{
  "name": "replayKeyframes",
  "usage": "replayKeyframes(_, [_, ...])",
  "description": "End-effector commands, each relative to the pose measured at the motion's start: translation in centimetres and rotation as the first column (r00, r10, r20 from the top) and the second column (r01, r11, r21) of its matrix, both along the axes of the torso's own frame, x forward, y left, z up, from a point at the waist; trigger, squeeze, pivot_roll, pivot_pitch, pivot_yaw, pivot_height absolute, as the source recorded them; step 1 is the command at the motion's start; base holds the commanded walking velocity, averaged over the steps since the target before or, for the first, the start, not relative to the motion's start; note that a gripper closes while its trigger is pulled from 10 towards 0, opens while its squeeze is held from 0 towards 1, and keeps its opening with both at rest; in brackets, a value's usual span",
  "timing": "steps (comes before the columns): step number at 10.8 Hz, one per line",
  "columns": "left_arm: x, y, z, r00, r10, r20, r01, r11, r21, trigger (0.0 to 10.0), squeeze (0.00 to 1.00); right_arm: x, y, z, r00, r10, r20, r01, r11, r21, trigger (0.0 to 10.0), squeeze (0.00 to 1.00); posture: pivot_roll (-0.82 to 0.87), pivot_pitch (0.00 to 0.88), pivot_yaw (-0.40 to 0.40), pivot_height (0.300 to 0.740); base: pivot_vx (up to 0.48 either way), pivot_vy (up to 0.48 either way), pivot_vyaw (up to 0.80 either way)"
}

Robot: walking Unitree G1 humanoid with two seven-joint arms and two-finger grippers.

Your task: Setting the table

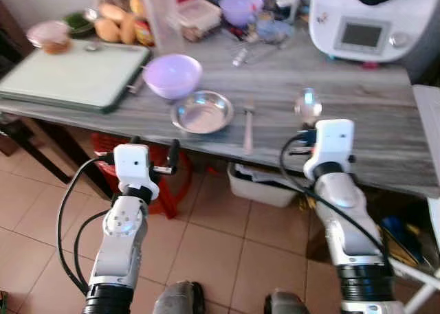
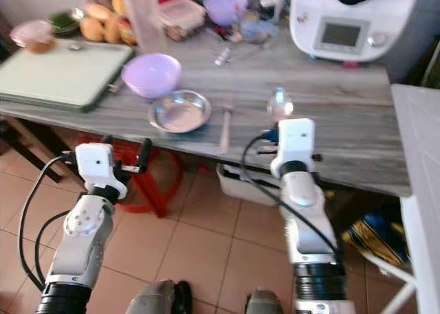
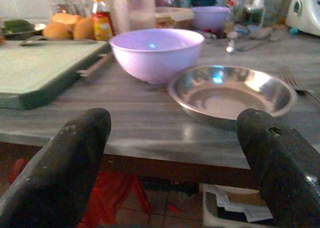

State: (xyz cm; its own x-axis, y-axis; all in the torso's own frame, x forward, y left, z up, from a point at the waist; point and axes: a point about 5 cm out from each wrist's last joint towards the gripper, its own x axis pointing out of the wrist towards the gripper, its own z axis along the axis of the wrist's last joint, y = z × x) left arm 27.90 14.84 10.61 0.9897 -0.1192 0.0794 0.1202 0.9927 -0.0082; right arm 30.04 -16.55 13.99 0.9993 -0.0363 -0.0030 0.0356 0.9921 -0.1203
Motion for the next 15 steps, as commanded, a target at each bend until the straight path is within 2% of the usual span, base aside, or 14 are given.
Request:
replayKeyframes(1, [0.1, 0.2, 0.5, 1.000, 0.000, 0.015, 0.000, 1.000, 0.013, 10.0, 0.00, 0.0, 0.4, 0.4, 1.000, 0.007, 0.028, -0.007, 1.000, 0.007, 10.0, 0.00, -0.06, 0.104, 0.074, 0.740, 0.409, 0.000, 0.00])
replayKeyframes(3, [0.0, -0.2, 0.6, 1.000, -0.021, 0.017, 0.021, 1.000, -0.009, 10.0, 0.00, -0.1, -0.1, 0.5, 0.998, -0.037, 0.044, 0.038, 0.999, -0.013, 10.0, 0.00, -0.05, 0.104, 0.075, 0.740, 0.146, 0.000, 0.00])
replayKeyframes(5, [-0.2, -0.1, 0.5, 1.000, -0.018, 0.013, 0.018, 1.000, -0.017, 10.0, 0.00, -0.3, -1.2, 0.6, 0.989, -0.138, 0.062, 0.139, 0.990, -0.014, 10.0, 0.00, -0.05, 0.108, 0.073, 0.740, 0.000, 0.000, 0.00])
replayKeyframes(8, [-0.4, 0.2, 0.5, 1.000, 0.002, 0.003, -0.002, 1.000, -0.008, 10.0, 0.00, 0.0, -1.4, 0.6, 0.990, -0.133, 0.050, 0.133, 0.991, 0.011, 10.0, 0.00, -0.04, 0.127, 0.073, 0.740, 0.000, 0.000, 0.00])
replayKeyframes(10, [-1.0, 0.8, 0.2, 1.000, 0.011, -0.015, -0.011, 1.000, 0.004, 10.0, 0.00, 1.0, -1.5, 1.1, 0.988, -0.149, 0.041, 0.147, 0.988, 0.046, 10.0, 0.00, -0.04, 0.157, 0.082, 0.740, 0.000, 0.000, 0.00])
replayKeyframes(11, [-1.9, 1.3, -0.3, 0.999, 0.006, -0.042, -0.005, 1.000, 0.024, 10.0, 0.00, 1.8, -1.4, 1.0, 0.984, -0.177, 0.005, 0.175, 0.979, 0.102, 10.0, 0.00, -0.03, 0.179, 0.088, 0.740, 0.000, 0.000, 0.00])
replayKeyframes(13, [-2.5, 1.8, -0.4, 0.998, 0.006, -0.062, -0.004, 0.999, 0.034, 10.0, 0.00, 2.9, -0.4, 0.8, 0.984, -0.174, -0.047, 0.180, 0.964, 0.194, 10.0, 0.00, -0.01, 0.210, 0.093, 0.740, 0.000, 0.000, 0.00])
replayKeyframes(15, [-3.0, 1.7, -0.3, 0.997, -0.004, -0.074, 0.007, 0.999, 0.037, 10.0, 0.00, 4.5, 1.1, 1.7, 0.990, -0.136, -0.040, 0.141, 0.966, 0.217, 10.0, 0.00, -0.01, 0.230, 0.094, 0.740, 0.000, 0.000, 0.00])
